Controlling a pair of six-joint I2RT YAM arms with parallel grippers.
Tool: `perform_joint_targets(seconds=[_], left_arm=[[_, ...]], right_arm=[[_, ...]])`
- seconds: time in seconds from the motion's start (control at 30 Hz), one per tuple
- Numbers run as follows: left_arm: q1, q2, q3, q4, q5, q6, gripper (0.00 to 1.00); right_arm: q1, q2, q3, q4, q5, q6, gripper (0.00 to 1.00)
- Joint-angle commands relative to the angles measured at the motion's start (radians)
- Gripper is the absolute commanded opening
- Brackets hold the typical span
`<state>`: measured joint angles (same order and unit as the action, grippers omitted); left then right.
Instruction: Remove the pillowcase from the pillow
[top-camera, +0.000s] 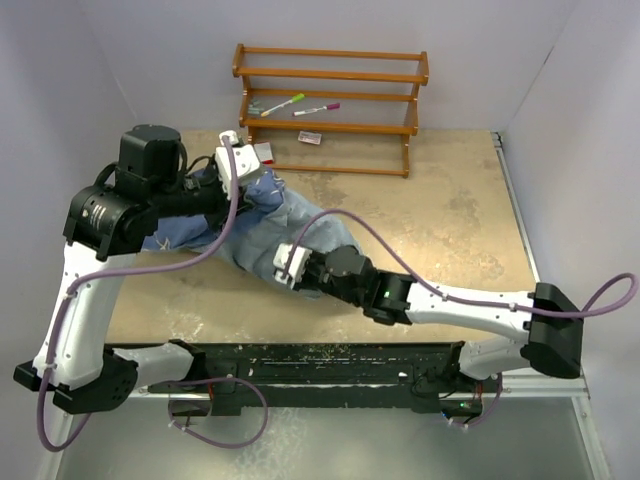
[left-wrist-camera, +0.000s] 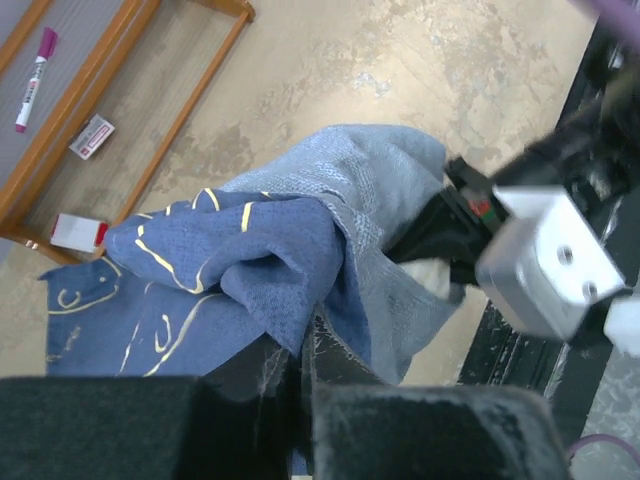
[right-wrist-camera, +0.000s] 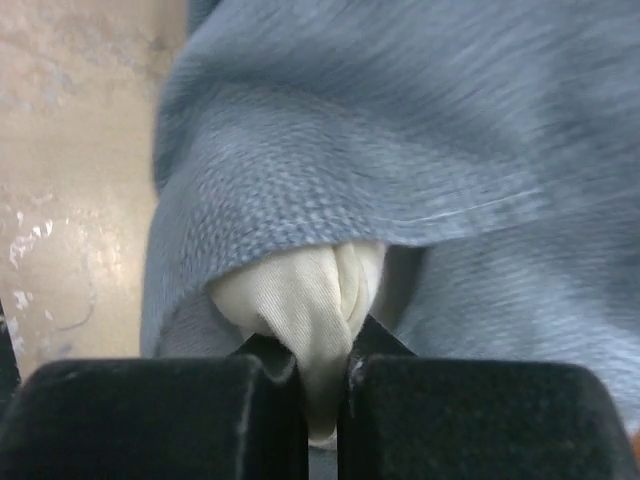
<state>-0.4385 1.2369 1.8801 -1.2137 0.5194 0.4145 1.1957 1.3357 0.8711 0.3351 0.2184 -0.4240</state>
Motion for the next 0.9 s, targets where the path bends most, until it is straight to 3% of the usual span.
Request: perform_joint_targets(seconds=[0.0,0.13,0.23,0.43,0.7,0.87], left_arm=[[0.001,-0.097,-0.079,0.080,-0.028,0.118,0.15],[0.001,-0.195,-0.224,0.120,-0.110,0.242,0.67],[0.001,-0.254,-0.208,0.176,-0.103,0.243,0.99],[0.001,-0.244,-0.024,0.273,-0.131,0.235,0.99],[0.001,-0.163,0.156,0.167,0.147,0.190,1.00],[0.001,-0.129,0.076,0.094,0.127,0.242,0.93]], right_arm=[[-0.110,-0.110,0.223,-0.022,-0.079,0.155,0.00],[-0.198,-0.134,0.416,-0.215,-0.173,0.231,0.00],[-0.205,-0.107,0.539,-0.363,-0.173,0.224,0.00],[-0.209,-0.062,0.691,-0.502,-0.206,0.241,0.00],[-0.209,0.111,1.024,-0.727,-0.226,0.326,0.00],[-0.208,0.210,1.202,-0.782,-0.234,0.397,0.00]])
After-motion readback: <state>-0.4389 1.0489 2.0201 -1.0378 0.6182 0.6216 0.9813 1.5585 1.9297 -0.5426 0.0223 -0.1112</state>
